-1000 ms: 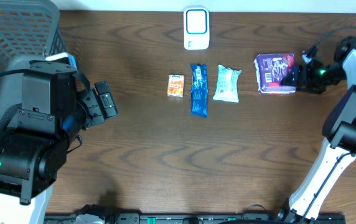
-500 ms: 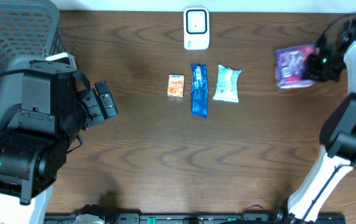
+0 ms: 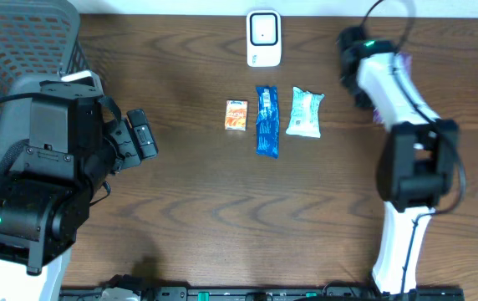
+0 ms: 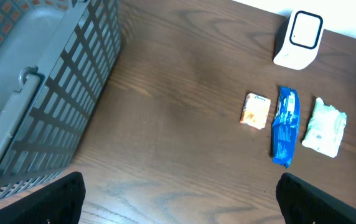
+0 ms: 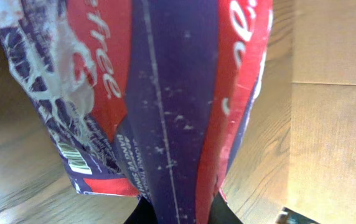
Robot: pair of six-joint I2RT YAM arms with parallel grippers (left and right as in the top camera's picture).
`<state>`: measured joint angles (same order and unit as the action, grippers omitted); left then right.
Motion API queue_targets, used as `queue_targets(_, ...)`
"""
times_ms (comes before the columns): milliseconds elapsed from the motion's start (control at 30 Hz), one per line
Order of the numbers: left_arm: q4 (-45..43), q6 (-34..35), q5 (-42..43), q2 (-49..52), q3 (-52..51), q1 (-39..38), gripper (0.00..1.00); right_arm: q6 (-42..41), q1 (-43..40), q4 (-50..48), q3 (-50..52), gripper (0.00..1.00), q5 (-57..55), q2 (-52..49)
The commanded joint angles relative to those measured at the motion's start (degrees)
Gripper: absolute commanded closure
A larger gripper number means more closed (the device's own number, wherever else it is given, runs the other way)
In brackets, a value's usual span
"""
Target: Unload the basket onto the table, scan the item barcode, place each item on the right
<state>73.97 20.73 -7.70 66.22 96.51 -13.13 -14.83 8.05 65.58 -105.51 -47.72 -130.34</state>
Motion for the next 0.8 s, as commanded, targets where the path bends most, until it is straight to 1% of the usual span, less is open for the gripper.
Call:
queue_targets(0,0.2,-0.7,-0.7,0.0,0.1,0.3,0.02,-3.4,5.1,0.8,0.5,0.85,-2.0,-1.7)
queue_targets(33,0.2,-0.7,-0.7,0.0,0.1,0.3,0.02,-3.4,6.3,0.8,0.5,0.80,-0.6,-1.7)
queue_targets(67,0.2,-0.7,-0.7,0.0,0.1,0.3,0.02,-3.4,8.3,0.7,0.4,0.60,1.6,-1.4)
queue_targets(133,0.2,-0.7,-0.7,0.0,0.1,0.3,0.02,-2.5,11.1,0.2,-0.9,0.60,9.0,-1.1)
queue_targets(167,0.2,-0.7,-0.7,0.0,0.1,0.3,0.02,-0.5,11.7,0.1,-2.0,0.58,12.9,-1.1)
queue_targets(200,0.2,-0.7,-0.7,0.0,0.1,0.3,0.02,1.0,12.0,1.4,-4.7,0.45,17.5,-1.1)
queue_targets(233,0.2,-0.7,-0.7,0.0,0.1,0.3,0.02,1.0,12.0,2.6,-6.8,0.37,20.0,-1.1)
queue_targets(267,0.2,-0.7,-0.7,0.0,0.1,0.3,0.02,1.4,11.6,4.1,-9.1,0.35,22.4,-1.1)
queue_targets(333,0.2,-0.7,-0.7,0.0,0.1,0.3,0.02,4.5,9.5,9.3,-17.9,0.33,30.8,-1.1)
queue_targets(367,0.2,-0.7,-0.7,0.0,0.1,0.3,0.02,4.7,9.1,10.1,-19.3,0.33,31.8,-1.1)
queue_targets(400,0.2,-0.7,-0.7,0.0,0.1,0.3,0.02,5.9,6.7,13.6,-25.5,0.29,35.6,-1.1)
queue_targets(500,0.2,-0.7,-0.7,0.0,0.1,0.3,0.02,10.0,1.8,16.4,-31.9,0.19,40.8,-1.1)
queue_targets(567,0.2,-0.7,-0.7,0.0,0.1,0.3,0.02,13.5,-1.3,16.5,-33.1,0.11,43.4,-1.1)
queue_targets(600,0.2,-0.7,-0.7,0.0,0.1,0.3,0.02,19.1,-4.5,16.2,-33.1,0.08,44.7,-1.1)
queue_targets(633,0.2,-0.7,-0.7,0.0,0.1,0.3,0.02,21.7,-6.0,15.5,-32.7,0.05,44.7,-1.3)
queue_targets(667,0.2,-0.7,-0.7,0.0,0.1,0.3,0.02,23.8,-7.5,14.6,-31.8,0.05,44.7,-1.3)
queue_targets(700,0.2,-0.7,-0.7,0.0,0.1,0.3,0.02,24.4,-9.0,13.7,-30.7,0.01,45.6,-1.3)
queue_targets(767,0.2,-0.7,-0.7,0.0,0.1,0.3,0.02,27.8,-11.4,12.3,-28.3,0.01,50.3,-1.3)
